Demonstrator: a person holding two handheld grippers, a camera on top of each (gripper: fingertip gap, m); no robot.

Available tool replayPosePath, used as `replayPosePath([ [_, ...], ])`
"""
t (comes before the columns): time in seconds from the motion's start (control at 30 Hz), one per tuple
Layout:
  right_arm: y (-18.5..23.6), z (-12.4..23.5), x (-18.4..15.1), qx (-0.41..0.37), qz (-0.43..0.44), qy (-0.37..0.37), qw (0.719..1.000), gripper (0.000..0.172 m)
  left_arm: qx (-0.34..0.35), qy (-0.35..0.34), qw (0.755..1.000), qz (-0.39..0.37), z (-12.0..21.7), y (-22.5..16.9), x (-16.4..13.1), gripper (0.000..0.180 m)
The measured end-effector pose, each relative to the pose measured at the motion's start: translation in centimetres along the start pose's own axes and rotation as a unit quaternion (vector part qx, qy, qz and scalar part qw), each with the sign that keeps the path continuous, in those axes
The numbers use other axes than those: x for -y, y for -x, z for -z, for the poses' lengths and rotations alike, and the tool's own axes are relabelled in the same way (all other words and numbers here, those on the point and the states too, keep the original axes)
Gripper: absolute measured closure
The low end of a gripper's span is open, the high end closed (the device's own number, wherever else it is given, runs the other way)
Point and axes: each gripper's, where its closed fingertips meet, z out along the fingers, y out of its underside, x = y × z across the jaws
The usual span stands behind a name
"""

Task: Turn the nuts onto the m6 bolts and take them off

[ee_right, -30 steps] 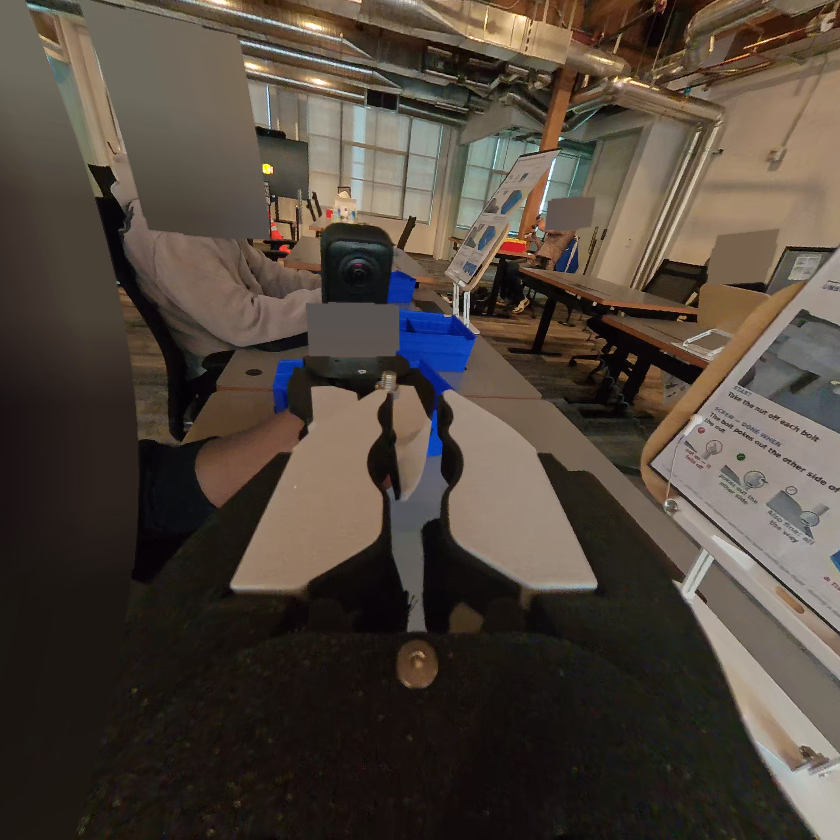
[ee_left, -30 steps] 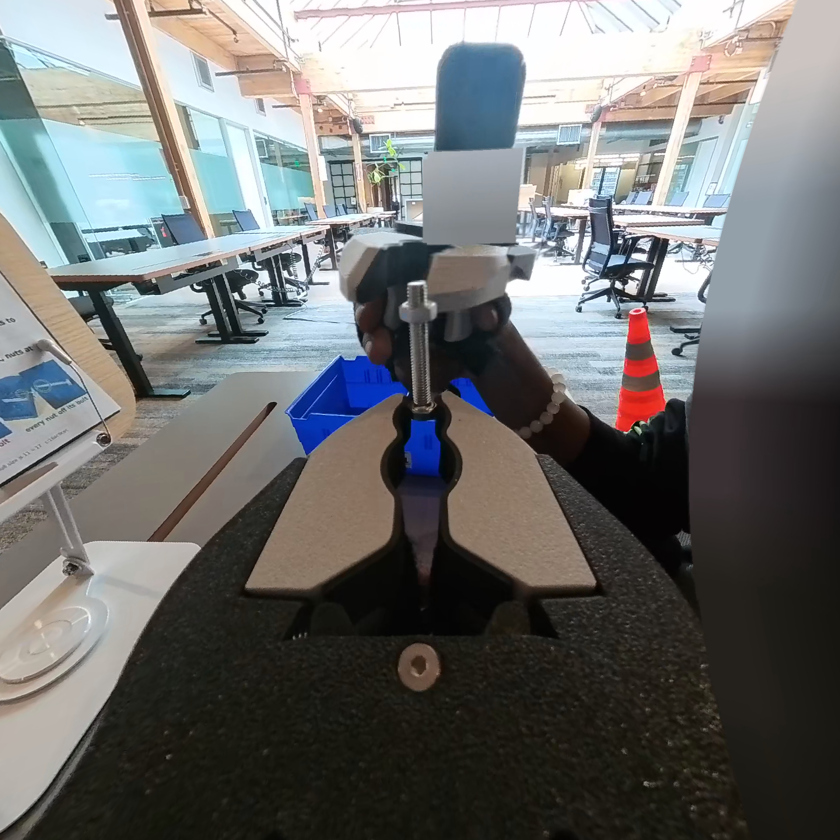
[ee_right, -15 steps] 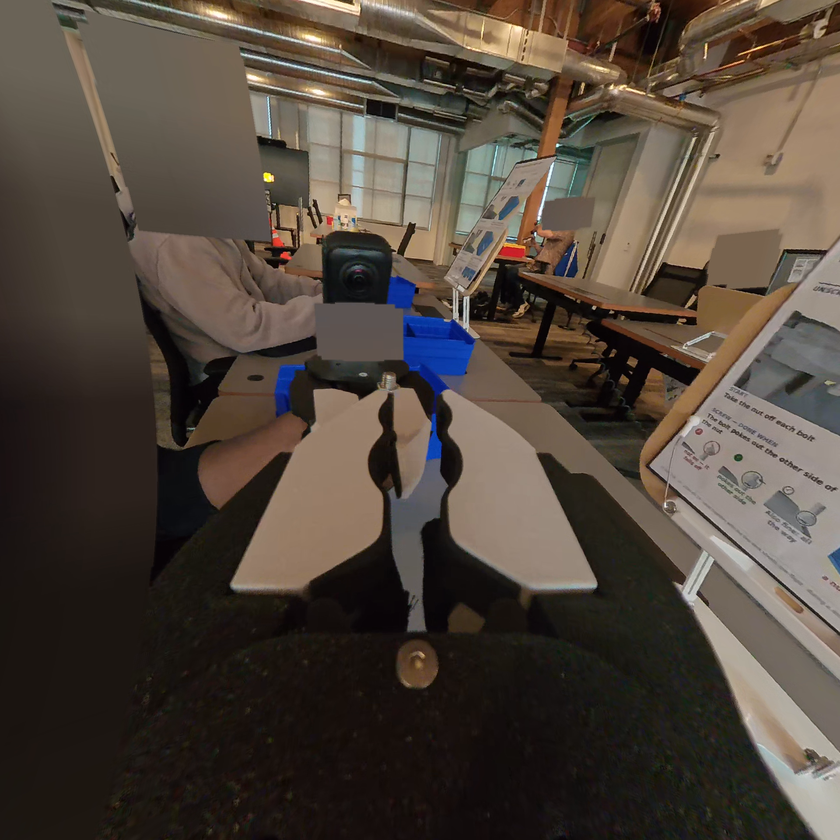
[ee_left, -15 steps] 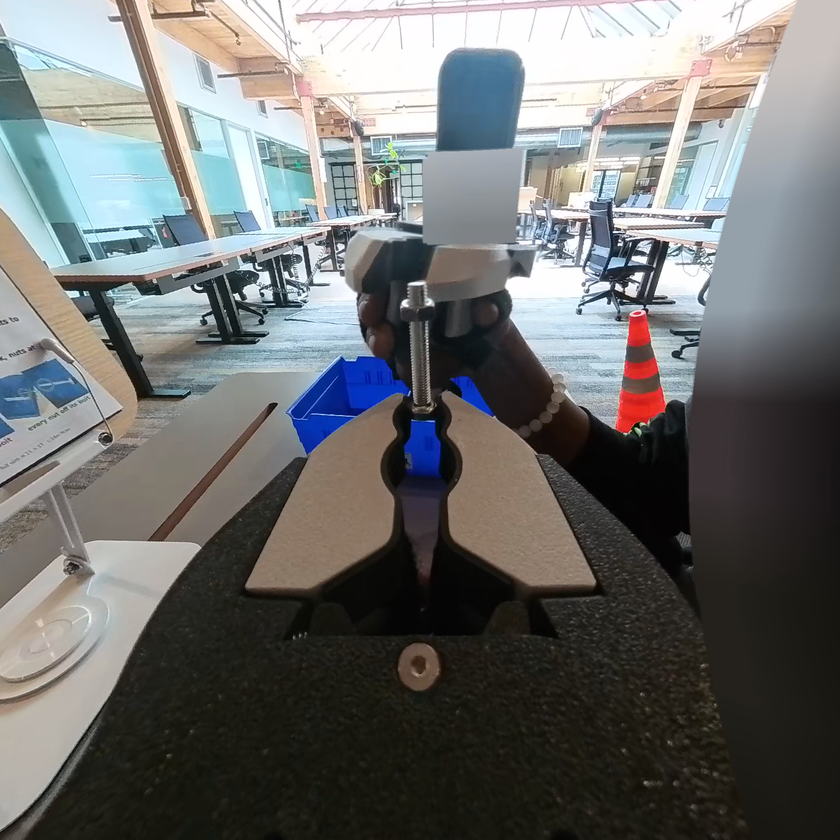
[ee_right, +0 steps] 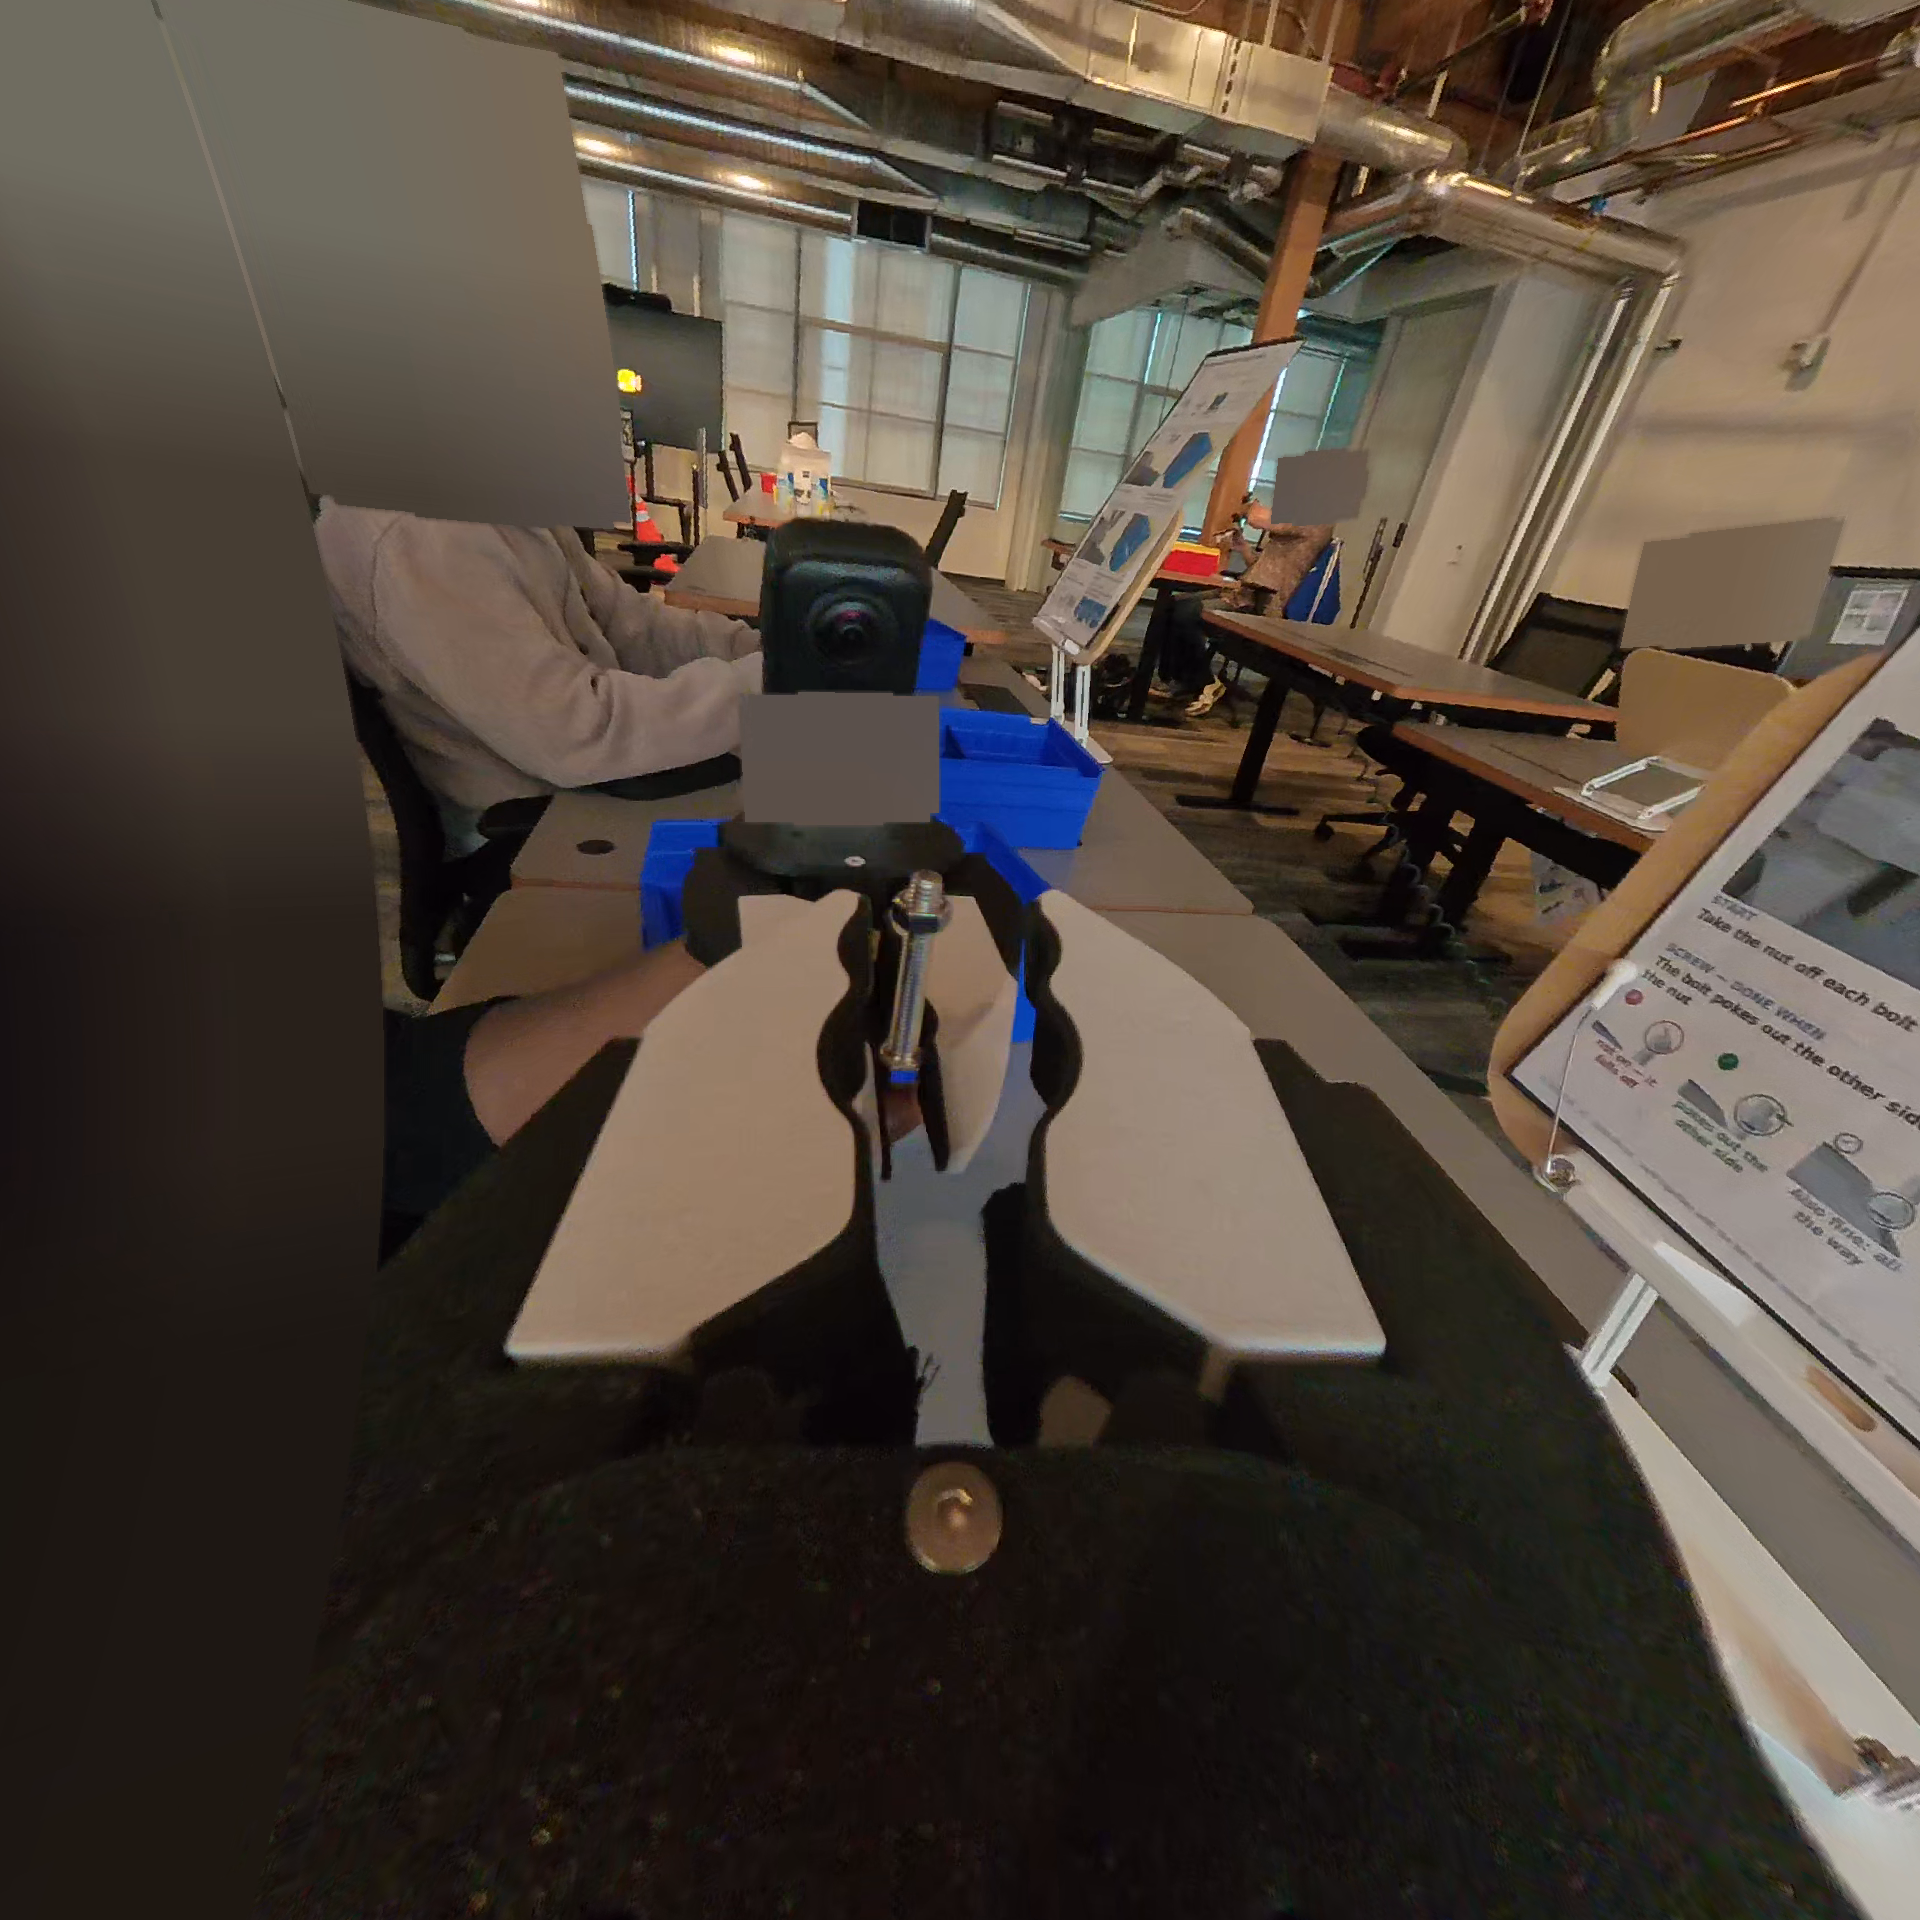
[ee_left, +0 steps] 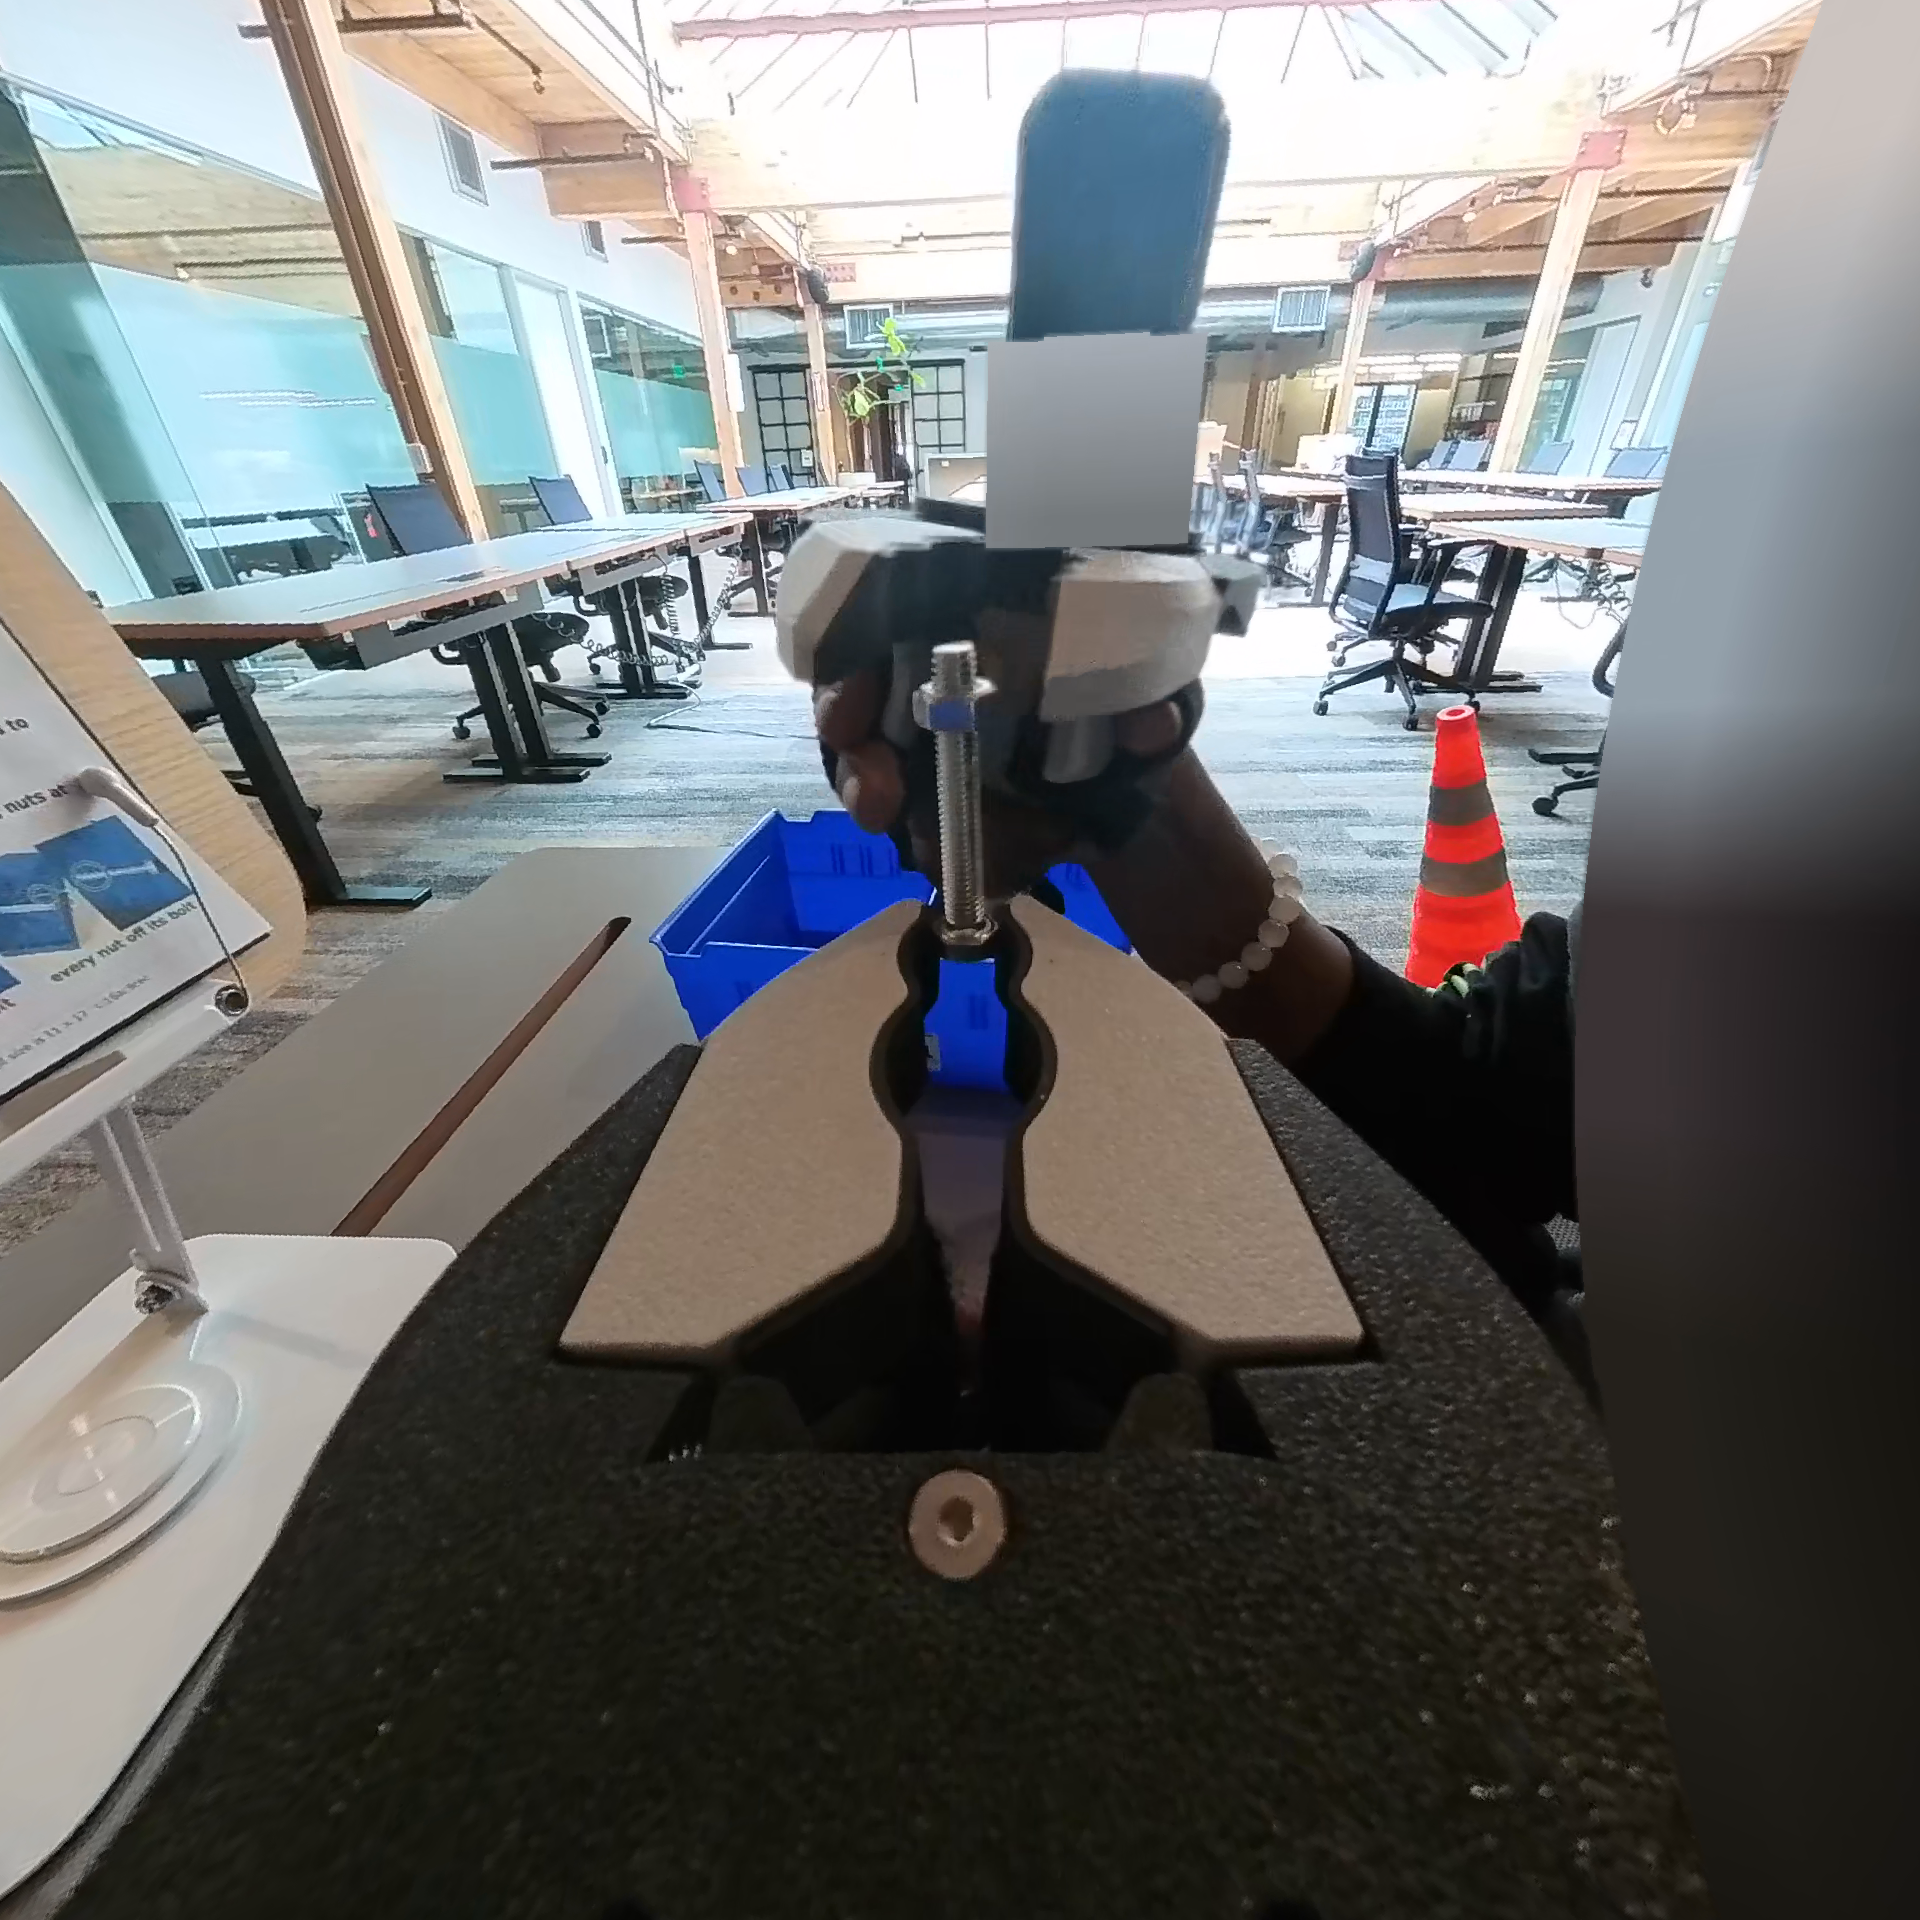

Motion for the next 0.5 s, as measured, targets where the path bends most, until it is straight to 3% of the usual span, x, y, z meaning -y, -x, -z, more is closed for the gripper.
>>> replayPosePath([
  [0.17, -0.9, 0.6, 0.0, -0.015, -0.010, -0.002, 1.000, 0.156, 0.000, -0.001, 1.000, 0.000, 0.1, 0.0, 0.1, 0.171],
  [0.37, -0.2, 0.1, 0.0, -0.003, -0.003, -0.001, 1.000, 0.145, 0.001, 0.001, 1.000, 0.002, 0.0, 0.1, -0.1, 0.171],
  [0.5, -0.6, 0.4, -0.1, -0.009, -0.007, 0.002, 1.000, 0.151, 0.001, 0.002, 1.000, 0.001, -0.1, 0.0, -0.1, 0.171],
])
